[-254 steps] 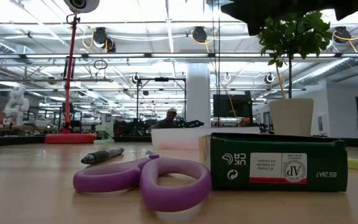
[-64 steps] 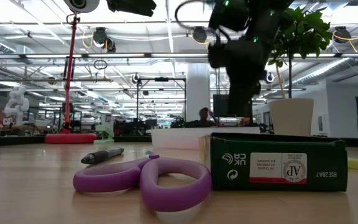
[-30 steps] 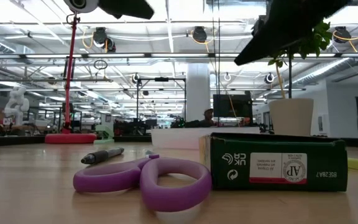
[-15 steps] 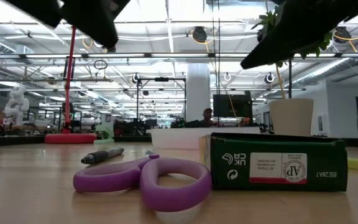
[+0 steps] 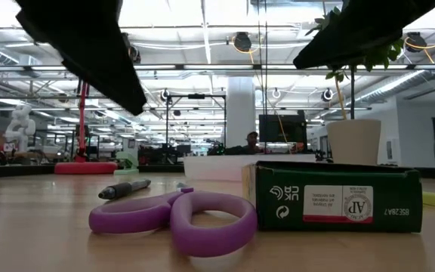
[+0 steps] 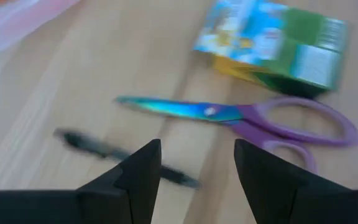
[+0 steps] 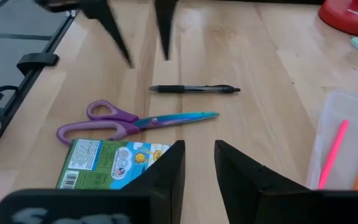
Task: Pack school essentials
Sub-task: Put the black pen into the purple supply box
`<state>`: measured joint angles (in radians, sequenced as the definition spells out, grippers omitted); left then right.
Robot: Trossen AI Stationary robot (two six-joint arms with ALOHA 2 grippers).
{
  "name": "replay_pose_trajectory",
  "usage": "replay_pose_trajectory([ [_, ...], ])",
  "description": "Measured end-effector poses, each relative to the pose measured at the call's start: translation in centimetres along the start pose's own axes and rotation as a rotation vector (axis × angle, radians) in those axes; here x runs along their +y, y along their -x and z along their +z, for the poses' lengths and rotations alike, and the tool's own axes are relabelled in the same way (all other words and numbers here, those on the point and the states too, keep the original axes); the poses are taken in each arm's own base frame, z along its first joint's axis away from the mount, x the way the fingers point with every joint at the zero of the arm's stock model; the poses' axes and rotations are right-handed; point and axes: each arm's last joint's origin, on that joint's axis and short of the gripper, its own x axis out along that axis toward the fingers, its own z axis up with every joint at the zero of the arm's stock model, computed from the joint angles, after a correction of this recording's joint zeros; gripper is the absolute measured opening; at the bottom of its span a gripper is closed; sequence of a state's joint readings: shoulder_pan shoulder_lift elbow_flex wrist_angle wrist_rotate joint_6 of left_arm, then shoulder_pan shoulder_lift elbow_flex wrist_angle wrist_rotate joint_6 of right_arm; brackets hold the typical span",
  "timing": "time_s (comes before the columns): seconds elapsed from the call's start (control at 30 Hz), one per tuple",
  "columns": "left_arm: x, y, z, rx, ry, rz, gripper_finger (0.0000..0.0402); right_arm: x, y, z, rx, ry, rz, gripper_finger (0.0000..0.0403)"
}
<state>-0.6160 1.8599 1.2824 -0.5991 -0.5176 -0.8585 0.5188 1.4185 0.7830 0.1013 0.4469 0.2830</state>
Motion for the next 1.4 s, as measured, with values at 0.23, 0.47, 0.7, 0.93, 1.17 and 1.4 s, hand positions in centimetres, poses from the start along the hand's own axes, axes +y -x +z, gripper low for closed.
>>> replay_pose_trajectory([
  [0.23,0.9,-0.2,-0.1,-0.005,0.261,0.089,0.0207,0.0,0.0,0.0,0.000,0.040,-0.002,0.0082],
  [0.47,1.9,-1.9,0.8,0.101,0.491,0.069,0.0207,0.0,0.0,0.0,0.000,0.041,0.000,0.0082],
  [0.7,2.5,-4.8,0.3,0.220,0.566,0.107,0.0207,0.0,0.0,-0.2,0.014,0.052,-0.002,0.0082],
  [0.93,2.8,-5.2,0.4,0.227,0.613,0.122,0.0207,-0.1,0.0,-0.2,0.021,0.074,-0.004,0.0082],
  [1.17,3.0,-5.2,0.3,0.237,0.617,0.144,0.0207,-0.1,0.0,-0.2,0.021,0.074,-0.004,0.0082],
  [1.4,2.9,-5.6,0.1,0.256,0.641,0.148,0.0207,0.0,0.0,-0.2,0.022,0.071,-0.003,0.0082],
])
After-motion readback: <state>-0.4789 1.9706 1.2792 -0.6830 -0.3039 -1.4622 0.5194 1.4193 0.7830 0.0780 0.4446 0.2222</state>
